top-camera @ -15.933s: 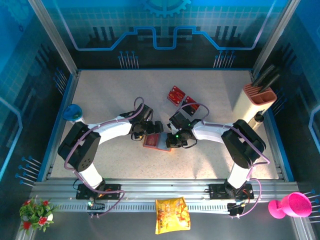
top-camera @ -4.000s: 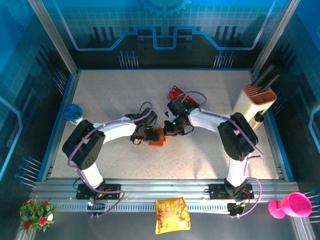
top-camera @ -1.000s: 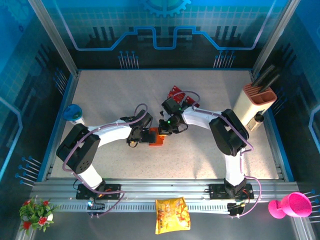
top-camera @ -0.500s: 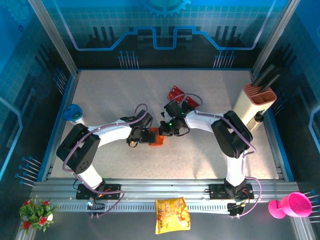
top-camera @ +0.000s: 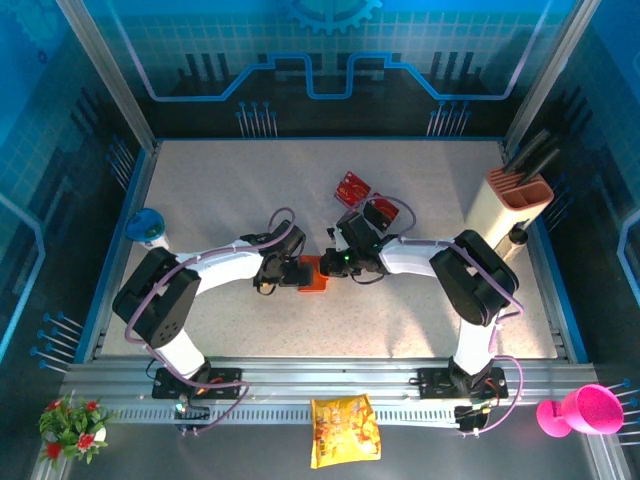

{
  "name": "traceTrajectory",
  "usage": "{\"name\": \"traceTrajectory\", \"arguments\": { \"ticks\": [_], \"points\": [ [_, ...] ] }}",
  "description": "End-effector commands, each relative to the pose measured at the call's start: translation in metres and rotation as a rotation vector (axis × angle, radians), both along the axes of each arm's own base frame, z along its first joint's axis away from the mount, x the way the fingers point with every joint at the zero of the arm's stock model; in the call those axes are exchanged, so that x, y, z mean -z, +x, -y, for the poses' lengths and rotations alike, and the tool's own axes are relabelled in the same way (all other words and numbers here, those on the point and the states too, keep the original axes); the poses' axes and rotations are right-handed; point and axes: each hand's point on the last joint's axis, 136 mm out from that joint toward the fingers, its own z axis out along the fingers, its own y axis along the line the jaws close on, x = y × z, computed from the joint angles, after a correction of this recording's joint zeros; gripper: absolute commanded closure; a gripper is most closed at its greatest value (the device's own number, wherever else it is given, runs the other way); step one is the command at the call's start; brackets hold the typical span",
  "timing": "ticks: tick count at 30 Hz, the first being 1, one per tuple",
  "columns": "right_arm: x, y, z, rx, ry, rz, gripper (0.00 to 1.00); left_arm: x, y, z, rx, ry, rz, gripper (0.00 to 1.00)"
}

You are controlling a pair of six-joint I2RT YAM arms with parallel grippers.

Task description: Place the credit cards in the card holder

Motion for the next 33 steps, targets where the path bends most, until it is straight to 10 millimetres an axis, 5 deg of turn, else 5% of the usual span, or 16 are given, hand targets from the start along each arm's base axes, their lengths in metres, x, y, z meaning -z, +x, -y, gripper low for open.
{"name": "traceTrajectory", "arguments": {
  "ticks": [1,33],
  "points": [
    [0.069,-0.051,0.041,0.008,-0.238,-0.200,1.00,0.039,-0.043,-0.023,-0.009,0.091,-0.176,0.01],
    [0.121,-0.110,0.101,-0.011,-0.564,-0.070,1.00,0.044,-0.044,-0.023,0.006,0.101,-0.187,0.01]
  ]
}}
